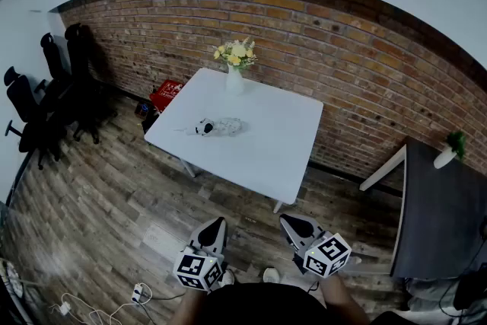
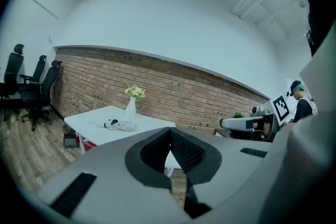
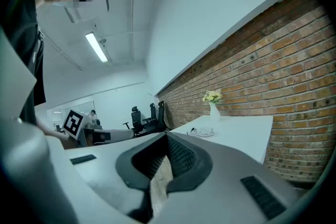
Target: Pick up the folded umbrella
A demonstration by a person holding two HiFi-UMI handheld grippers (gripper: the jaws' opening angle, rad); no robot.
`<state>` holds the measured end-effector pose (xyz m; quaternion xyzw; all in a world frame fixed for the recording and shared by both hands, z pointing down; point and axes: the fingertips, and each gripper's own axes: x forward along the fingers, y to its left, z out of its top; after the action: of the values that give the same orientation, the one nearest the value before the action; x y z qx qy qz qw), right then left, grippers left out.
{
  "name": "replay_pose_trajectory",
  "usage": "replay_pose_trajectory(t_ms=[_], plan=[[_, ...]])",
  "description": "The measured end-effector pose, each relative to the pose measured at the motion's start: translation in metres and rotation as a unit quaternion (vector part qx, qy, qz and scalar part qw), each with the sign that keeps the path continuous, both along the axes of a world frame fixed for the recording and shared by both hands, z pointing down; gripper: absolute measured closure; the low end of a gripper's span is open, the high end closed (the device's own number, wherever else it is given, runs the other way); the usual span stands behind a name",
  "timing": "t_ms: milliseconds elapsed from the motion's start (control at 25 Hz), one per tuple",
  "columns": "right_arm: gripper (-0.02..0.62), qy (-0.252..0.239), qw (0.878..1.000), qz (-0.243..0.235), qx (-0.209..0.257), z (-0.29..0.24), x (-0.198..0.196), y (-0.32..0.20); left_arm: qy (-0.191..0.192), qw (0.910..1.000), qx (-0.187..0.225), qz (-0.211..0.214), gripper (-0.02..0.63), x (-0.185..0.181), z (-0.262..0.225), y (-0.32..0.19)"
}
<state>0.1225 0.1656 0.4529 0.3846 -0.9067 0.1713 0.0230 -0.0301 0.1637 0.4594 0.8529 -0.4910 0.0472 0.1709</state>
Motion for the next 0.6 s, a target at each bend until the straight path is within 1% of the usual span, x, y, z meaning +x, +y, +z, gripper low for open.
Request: replay_pose_trajectory(t_ms=[160,600], plan=[[0.574,0.002,1.000,-0.002,0.000,0.000,0.007,0.002,-0.005,1.0000,0.002,0.001,0.592,0.008,-0.001,0.003],[0.574,-0.006,1.000,-0.018,0.002,0.002,0.026,0.007,-0.009,0.9998,0.005,-0.019,0.592,0.024,-0.003,0.011]])
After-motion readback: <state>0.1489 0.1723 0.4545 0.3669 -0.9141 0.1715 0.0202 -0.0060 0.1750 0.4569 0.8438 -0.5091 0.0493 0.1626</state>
